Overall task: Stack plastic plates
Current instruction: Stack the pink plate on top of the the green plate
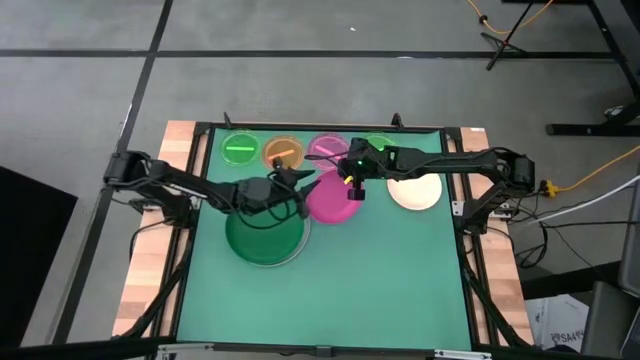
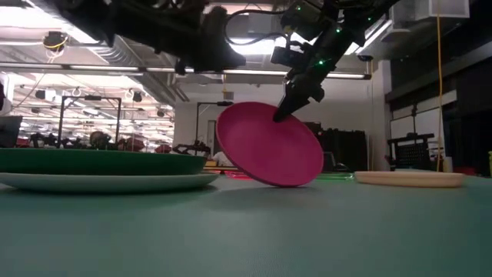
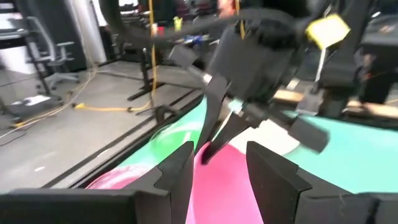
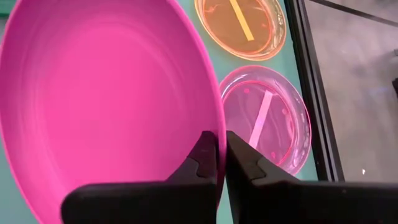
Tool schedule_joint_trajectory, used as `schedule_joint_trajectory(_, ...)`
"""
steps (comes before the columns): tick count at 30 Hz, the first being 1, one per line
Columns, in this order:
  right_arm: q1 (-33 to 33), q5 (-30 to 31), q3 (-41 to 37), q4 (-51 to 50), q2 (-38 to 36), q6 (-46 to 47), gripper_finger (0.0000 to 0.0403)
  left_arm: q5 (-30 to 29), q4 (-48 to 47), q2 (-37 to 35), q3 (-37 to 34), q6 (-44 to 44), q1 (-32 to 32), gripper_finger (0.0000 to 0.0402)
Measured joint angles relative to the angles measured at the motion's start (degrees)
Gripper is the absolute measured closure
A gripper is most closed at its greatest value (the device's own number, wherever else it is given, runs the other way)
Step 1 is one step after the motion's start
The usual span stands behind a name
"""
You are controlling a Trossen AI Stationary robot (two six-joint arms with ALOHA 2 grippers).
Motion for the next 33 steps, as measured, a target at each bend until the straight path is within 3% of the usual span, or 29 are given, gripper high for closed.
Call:
schedule_joint_trajectory(8,0.00,0.05,0.00,2.82,0.00,-0.02,0.0402,-1.24,0.00,5.02,0.27,-0.04,0.00,0.0260)
schedule_joint_trajectory(16,0.04,0.00,0.00,2.64,0.00,-0.02,0.0402,-7.80,0.09,6.20,0.27,-0.35,0.00,0.0261)
schedule_joint_trajectory(23,0.04,-0.04,0.00,2.70,0.00,-0.02,0.0402,-7.83,-1.91,6.20,0.27,-1.16,0.40,0.0261)
schedule_joint_trajectory(33,0.04,-0.08,-0.04,4.71,0.00,-0.22,0.0402,-6.80,-10.90,6.20,0.25,-10.18,1.85,0.0261)
